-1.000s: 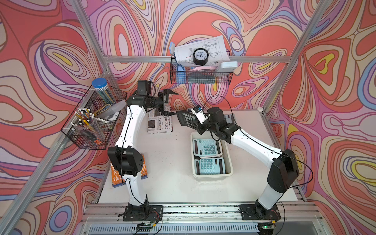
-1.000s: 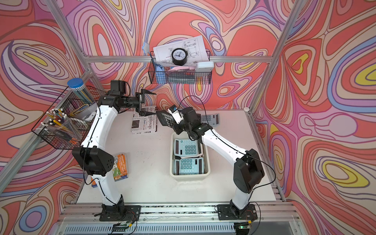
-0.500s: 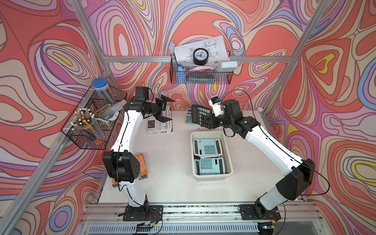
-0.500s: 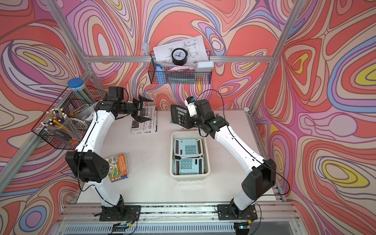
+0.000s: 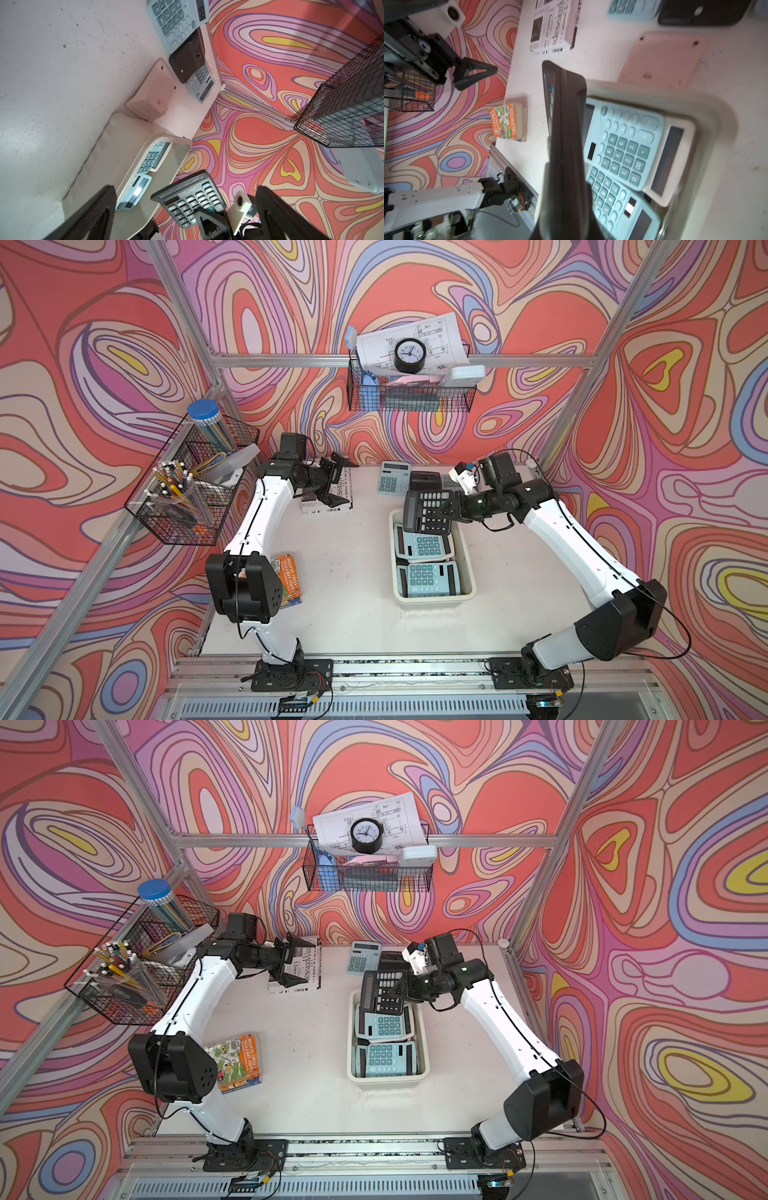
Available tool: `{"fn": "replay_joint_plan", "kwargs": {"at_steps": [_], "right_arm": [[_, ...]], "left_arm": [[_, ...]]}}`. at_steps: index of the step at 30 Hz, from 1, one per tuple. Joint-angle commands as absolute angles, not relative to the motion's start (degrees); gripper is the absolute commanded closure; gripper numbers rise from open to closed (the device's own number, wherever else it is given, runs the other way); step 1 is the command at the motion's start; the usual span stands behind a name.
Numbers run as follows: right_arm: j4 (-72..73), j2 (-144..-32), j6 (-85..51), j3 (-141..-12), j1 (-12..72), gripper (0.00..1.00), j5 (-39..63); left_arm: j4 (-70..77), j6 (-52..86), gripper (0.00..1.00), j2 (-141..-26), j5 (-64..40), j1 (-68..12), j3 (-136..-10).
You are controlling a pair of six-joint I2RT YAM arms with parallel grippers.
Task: Put the calculator in the storage box
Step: Place the calculator in the storage box.
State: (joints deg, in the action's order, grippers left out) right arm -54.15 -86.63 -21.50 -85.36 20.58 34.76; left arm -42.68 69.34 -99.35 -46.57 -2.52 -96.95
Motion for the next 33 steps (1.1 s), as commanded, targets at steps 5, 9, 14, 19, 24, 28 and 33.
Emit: {"fn": "replay_joint_plan", "kwargs": {"at_steps": [5, 9, 14, 19, 24, 28, 33], "right_arm": [[-60.8, -85.7, -22.8, -81.1, 20.3, 1.0, 47.6], [-64.4, -85.7, -20.8, -78.9, 20.3, 1.0, 48.5], [-66.2, -85.0, -19.6, -76.1, 20.4, 1.0, 48.3], [-64.9, -84.8, -20.0, -72.8, 20.4, 1.0, 48.3], [-61.2, -84.1, -21.7, -68.9, 20.4, 1.0, 49.4], [-59.4, -84.0, -21.8, -66.7, 20.4, 1.0, 49.8], [-57.6, -85.0, -22.0, -65.5, 20.4, 1.0, 50.2]], "left_arm": [[-36.1, 70.3, 0.02, -96.4, -48.1, -3.8, -91.2], [-36.2, 70.2, 0.01, -96.5, -48.2, -4.4, -90.4], [-35.9, 70.3, 0.01, -96.3, -48.1, -4.7, -89.4], [-35.6, 70.6, 0.02, -96.6, -48.2, -4.8, -89.1], [-35.3, 70.6, 0.02, -96.9, -48.0, -4.9, -89.0], [-35.5, 70.6, 0.01, -96.9, -47.9, -5.0, -88.9], [-35.8, 70.6, 0.02, -97.3, -48.0, -5.1, -89.1]]}}
